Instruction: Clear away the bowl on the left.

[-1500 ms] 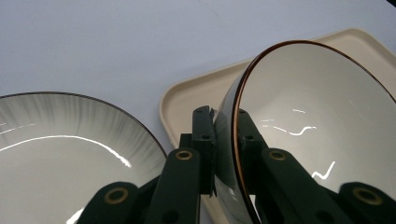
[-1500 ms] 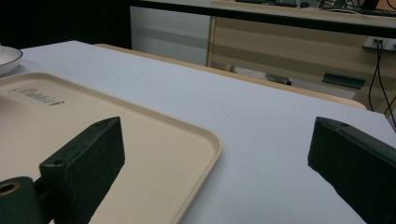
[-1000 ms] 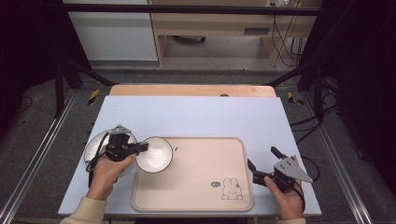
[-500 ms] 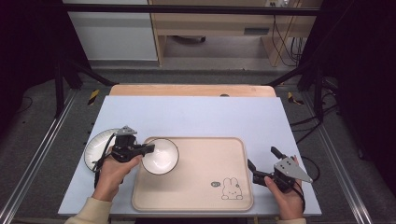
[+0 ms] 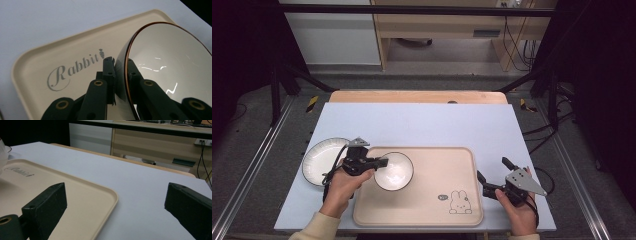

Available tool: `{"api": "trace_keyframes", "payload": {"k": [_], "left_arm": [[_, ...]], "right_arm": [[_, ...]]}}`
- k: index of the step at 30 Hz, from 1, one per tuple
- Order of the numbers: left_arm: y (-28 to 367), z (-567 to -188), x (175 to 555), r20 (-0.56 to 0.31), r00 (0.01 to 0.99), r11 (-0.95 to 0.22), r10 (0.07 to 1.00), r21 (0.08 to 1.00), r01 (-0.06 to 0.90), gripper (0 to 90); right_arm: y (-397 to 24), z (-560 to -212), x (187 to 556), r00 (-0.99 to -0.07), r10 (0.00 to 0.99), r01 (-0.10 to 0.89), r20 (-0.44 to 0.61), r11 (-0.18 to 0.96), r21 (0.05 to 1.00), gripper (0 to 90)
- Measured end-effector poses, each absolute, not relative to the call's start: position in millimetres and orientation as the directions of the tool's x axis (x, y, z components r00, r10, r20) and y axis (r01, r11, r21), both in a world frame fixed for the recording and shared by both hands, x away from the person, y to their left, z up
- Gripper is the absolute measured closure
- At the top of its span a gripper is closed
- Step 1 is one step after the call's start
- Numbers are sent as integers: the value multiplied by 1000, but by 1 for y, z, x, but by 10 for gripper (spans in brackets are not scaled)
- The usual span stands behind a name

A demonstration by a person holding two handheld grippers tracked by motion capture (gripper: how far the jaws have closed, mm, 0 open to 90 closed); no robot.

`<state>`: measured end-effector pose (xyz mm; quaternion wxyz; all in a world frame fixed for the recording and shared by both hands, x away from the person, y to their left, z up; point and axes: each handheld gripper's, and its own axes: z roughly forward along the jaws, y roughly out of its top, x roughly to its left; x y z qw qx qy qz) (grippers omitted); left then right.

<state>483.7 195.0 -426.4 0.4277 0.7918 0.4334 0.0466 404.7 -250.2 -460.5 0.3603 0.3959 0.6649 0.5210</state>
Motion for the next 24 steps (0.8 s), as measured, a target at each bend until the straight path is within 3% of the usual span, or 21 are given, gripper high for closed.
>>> {"api": "trace_keyframes", "payload": {"k": [24], "left_arm": [[150, -438, 481, -286, 700, -376, 654, 679, 630, 818]], "right_arm": [[-251, -460, 406, -428, 902, 150, -56, 132, 980, 45]]}}
